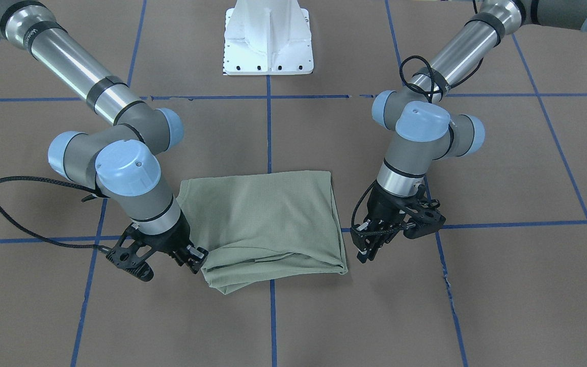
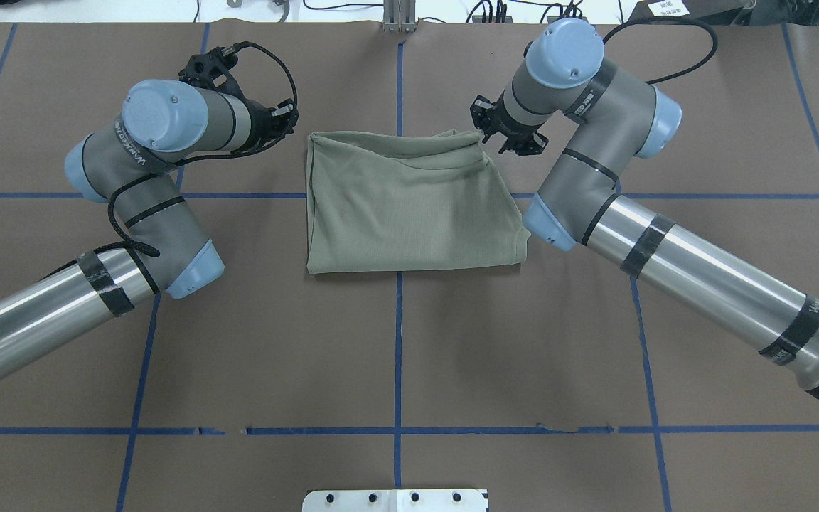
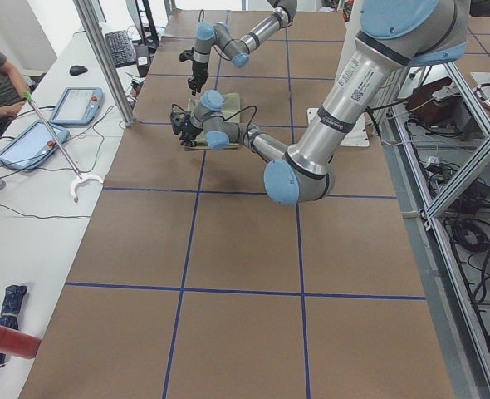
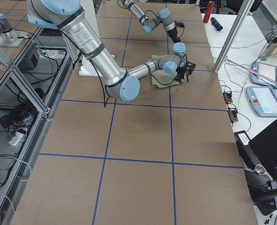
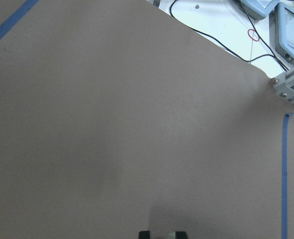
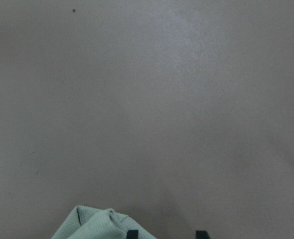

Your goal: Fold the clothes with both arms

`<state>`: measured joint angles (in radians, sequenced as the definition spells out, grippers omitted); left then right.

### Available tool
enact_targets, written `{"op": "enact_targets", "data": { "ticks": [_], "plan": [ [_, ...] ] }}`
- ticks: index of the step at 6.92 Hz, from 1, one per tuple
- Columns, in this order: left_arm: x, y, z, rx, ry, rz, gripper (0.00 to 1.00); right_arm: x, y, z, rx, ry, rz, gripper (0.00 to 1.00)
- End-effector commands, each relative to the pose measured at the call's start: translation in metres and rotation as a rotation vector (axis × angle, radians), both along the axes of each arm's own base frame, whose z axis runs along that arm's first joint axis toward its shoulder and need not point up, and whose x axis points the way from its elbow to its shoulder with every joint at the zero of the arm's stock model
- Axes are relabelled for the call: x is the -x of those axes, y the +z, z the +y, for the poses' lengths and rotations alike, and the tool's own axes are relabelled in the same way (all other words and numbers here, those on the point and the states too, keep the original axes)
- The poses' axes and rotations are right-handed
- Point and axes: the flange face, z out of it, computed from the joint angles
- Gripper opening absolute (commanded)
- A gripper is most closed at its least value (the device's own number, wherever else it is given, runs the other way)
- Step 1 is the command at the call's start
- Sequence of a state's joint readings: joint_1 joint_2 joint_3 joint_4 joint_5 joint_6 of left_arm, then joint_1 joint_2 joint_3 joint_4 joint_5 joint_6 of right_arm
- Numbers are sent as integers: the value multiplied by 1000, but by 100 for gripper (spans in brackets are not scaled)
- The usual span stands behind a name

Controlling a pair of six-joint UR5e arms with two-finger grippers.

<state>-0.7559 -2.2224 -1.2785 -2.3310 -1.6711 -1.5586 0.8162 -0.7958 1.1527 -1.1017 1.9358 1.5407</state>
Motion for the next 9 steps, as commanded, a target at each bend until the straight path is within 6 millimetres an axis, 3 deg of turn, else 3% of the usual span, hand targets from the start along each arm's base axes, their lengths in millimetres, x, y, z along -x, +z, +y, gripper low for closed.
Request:
{"op": "enact_targets", "data": {
  "ticks": [1,2,3,4,6,7,8,9],
  "plan": [
    [5,7,0,0,0,-7,43,-16,18,-8,-39,-36,33,100],
    [12,6,1,-51,25,-36,43,-37,42,-13,-61,-57,63,100],
    [29,16,12,-122,99,-80,43,-71,67,-16,-68,-95,71,100],
    [64,32,18,-171,200,-104,43,-117,101,-14,-89,-164,69,100],
    [149,64,11,-302,333,-190,44,-240,175,-12,-185,-312,63,100],
    [206,92,3,-347,391,-227,46,-313,220,-7,-252,-366,87,100],
    [263,121,3,-382,425,-263,46,-373,254,2,-296,-403,112,100],
    [315,151,6,-408,471,-303,46,-427,266,10,-314,-398,121,100]
  ]
}}
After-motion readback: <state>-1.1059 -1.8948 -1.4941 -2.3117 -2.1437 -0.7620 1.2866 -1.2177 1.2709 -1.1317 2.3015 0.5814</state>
